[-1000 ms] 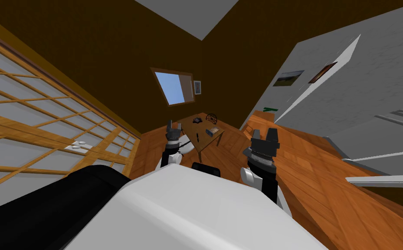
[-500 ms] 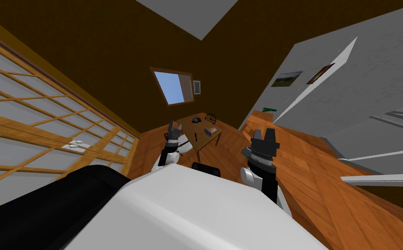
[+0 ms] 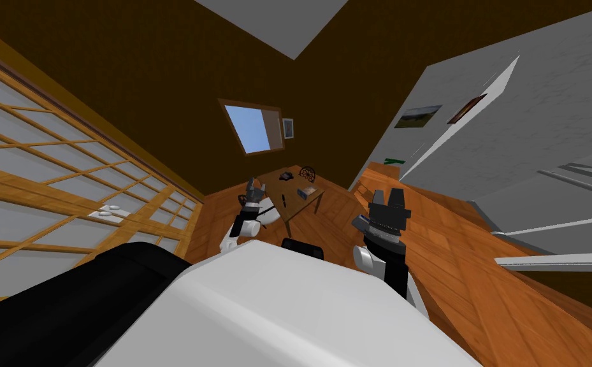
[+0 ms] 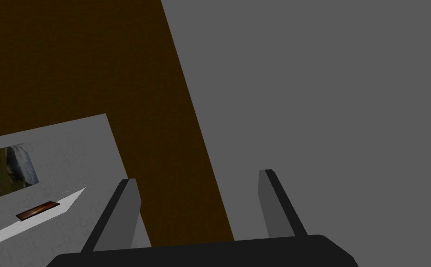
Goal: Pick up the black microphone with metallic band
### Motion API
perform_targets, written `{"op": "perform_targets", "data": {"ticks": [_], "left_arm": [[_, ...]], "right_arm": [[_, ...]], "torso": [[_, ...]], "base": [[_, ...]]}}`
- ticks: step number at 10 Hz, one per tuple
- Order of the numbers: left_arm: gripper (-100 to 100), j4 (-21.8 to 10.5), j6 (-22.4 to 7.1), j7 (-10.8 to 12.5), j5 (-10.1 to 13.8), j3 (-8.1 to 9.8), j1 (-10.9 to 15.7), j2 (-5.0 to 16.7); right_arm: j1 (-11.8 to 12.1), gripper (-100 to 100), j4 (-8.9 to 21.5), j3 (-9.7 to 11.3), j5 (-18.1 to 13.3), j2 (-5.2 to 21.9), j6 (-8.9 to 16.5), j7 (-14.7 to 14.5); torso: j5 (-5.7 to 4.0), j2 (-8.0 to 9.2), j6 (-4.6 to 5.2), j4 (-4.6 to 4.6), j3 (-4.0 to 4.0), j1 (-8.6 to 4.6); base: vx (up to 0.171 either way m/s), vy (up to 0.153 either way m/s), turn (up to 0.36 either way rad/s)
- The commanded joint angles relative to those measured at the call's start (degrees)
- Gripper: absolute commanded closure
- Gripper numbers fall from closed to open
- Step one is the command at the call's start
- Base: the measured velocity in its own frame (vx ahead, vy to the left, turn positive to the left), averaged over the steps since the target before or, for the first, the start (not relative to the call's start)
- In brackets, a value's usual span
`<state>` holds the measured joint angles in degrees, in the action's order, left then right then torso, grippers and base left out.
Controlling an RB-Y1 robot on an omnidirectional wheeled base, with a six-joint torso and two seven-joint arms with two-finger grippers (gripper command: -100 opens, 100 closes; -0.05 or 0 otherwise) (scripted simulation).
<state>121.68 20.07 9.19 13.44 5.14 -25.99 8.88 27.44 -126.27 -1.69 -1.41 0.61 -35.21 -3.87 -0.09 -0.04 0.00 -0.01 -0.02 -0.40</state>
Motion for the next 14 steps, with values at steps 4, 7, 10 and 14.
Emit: {"op": "perform_targets", "data": {"ticks": [4, 7, 10, 14], "left_arm": [[-100, -4.3, -8.1, 4.2, 5.0, 4.62, 3.5, 1.0], [-100, -6.7, -12.7, 6.9, 8.0, 7.48, 5.2, 1.3], [-100, -9.1, -17.0, 9.8, 10.9, 10.44, 6.6, 1.6], [-100, -11.7, -22.6, 13.0, 13.7, 13.43, 7.7, 1.7]], "right_arm": [[0.0, 0, 0.0, 0.0, 0.0, 0.0, 0.0, 0.0], [0.0, 0, 0.0, 0.0, 0.0, 0.0, 0.0, 0.0], [0.0, 0, 0.0, 0.0, 0.0, 0.0, 0.0, 0.0], [0.0, 0, 0.0, 0.0, 0.0, 0.0, 0.0, 0.0]], "torso": [[-0.02, -0.02, 0.01, 0.00, -0.01, -0.08], [-0.04, -0.03, 0.00, -0.01, -0.02, -0.13], [0.03, -0.03, 0.00, 0.00, -0.01, 0.15], [-0.02, -0.21, 0.00, -0.04, -0.12, -0.07]], "base": [[0.002, -0.118, 0.000], [0.015, -0.141, 0.005], [0.015, -0.086, 0.005], [0.047, -0.115, 0.011]]}}
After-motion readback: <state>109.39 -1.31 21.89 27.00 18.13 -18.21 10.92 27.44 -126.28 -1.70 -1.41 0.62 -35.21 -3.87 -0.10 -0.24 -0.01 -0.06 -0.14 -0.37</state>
